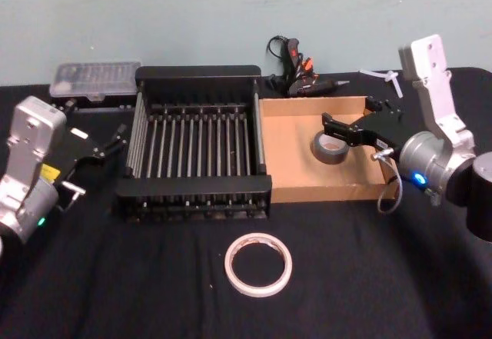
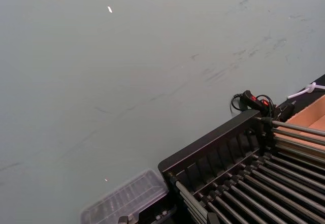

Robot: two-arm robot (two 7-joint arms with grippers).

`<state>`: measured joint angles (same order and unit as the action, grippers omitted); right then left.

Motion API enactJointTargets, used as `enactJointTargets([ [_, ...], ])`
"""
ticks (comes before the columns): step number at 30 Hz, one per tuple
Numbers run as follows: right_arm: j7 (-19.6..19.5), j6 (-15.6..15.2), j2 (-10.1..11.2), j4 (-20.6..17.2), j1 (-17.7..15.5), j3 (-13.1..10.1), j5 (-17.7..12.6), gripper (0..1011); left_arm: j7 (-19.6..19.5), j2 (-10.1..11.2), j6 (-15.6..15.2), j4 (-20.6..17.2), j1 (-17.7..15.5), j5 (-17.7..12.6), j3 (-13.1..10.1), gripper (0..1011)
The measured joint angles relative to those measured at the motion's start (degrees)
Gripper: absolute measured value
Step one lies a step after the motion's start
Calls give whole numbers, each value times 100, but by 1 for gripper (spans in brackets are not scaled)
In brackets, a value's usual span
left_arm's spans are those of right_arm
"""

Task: Pick up the white tape and place it into the black box , Pick up the silver tape and place it into the brown box.

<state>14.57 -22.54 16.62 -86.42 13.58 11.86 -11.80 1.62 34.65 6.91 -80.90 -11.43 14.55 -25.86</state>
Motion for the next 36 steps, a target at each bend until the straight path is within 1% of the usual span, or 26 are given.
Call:
enactJointTargets([
  [2,60,-16,47,-129,-75,-26,-48,1003,0,0,0,0,0,0,0,1001],
  [4,145,-38,131,-335,-193,-59,-125,1002,0,0,0,0,0,0,0,1001],
  [5,217,-58,206,-489,-293,-72,-181,1002,0,0,0,0,0,0,0,1001],
  [8,319,-83,326,-707,-440,-81,-256,1002,0,0,0,0,0,0,0,1001],
  [9,383,-100,407,-849,-544,-82,-304,1003,0,0,0,0,0,0,0,1001],
  [11,444,-120,492,-993,-664,-78,-350,1002,0,0,0,0,0,0,0,1001],
  [12,499,-142,565,-1128,-774,-71,-393,1003,0,0,0,-1,0,0,0,1001],
  [15,570,-179,667,-1316,-950,-54,-452,1003,0,0,0,0,0,0,0,1001],
  [16,616,-209,743,-1451,-1092,-37,-497,1002,0,0,0,0,0,0,0,1001],
  [18,667,-240,838,-1620,-1275,-4,-542,1002,0,0,0,0,0,0,0,1001],
  [20,699,-255,905,-1728,-1399,24,-569,1002,0,0,0,0,0,0,0,1001],
  [21,723,-266,969,-1811,-1516,57,-586,1003,0,0,0,0,0,0,0,1001],
  [24,739,-266,1073,-1926,-1693,122,-597,1002,0,0,0,0,0,0,0,1001],
  [31,672,-244,1187,-2025,-1925,283,-576,1002,0,0,0,0,0,0,0,1001],
  [34,611,-190,1261,-2040,-2004,452,-477,1002,0,0,0,0,0,0,0,1001],
  [36,591,-181,1270,-2039,-2014,514,-449,1002,0,0,0,0,0,0,0,1001],
])
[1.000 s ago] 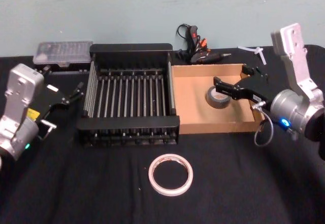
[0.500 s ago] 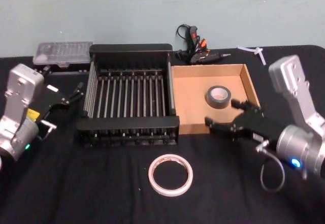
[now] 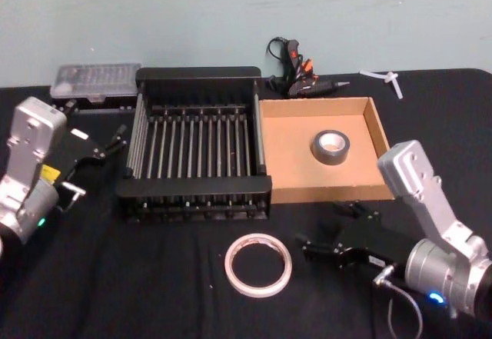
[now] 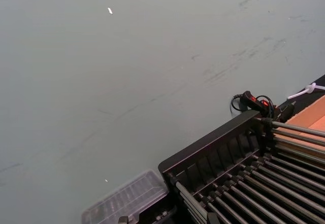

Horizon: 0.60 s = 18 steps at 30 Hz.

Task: Pick up the white tape and place it into the black box , Pick up the silver tape and place it into the brown box.

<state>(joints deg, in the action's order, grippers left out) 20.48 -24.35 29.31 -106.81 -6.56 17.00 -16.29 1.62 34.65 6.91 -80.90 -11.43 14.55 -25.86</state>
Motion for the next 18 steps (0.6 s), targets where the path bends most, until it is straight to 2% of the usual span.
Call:
enactJointTargets([
  [7,2,35,10,51,35,263,118,1002,0,0,0,0,0,0,0,1001],
  [18,47,145,-52,153,136,529,269,1002,0,0,0,0,0,0,0,1001],
])
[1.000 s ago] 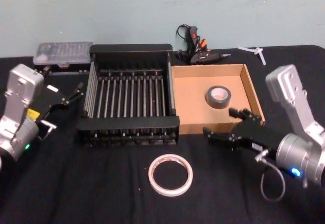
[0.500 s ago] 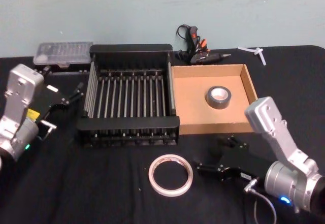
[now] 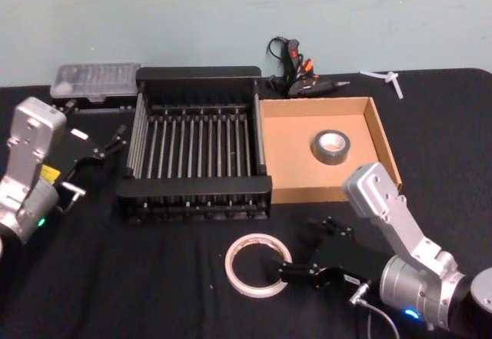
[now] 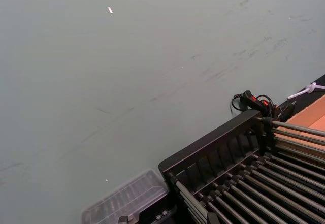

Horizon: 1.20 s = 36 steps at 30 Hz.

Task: Pick up the white tape and place it into the black box , Pick up the silver tape and place it into the brown box.

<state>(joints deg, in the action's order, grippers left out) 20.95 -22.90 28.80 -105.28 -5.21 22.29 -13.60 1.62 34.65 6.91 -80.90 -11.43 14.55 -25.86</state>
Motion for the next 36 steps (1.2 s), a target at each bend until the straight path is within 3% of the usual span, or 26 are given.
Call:
enactJointTargets([
  [17,42,-44,-157,300,162,262,220,1002,0,0,0,0,0,0,0,1001],
  [36,-15,40,-432,574,285,298,471,1002,0,0,0,0,0,0,0,1001],
])
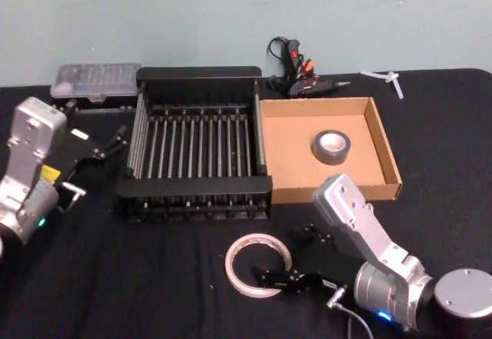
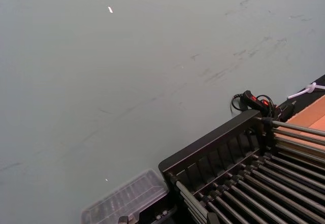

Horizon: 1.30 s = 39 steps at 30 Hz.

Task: Pick up the white tape and place it into the black box , Pick up the silver tape and place it into the brown box.

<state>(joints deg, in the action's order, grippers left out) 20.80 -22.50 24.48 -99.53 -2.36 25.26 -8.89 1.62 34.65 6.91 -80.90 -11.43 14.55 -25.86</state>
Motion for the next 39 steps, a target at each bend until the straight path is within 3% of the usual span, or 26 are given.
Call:
enactJointTargets([
  [32,53,-137,-116,135,88,-20,100,1002,0,0,0,0,0,0,0,1001],
  [39,53,-136,-112,132,86,-20,94,860,0,0,0,0,0,0,0,1001],
])
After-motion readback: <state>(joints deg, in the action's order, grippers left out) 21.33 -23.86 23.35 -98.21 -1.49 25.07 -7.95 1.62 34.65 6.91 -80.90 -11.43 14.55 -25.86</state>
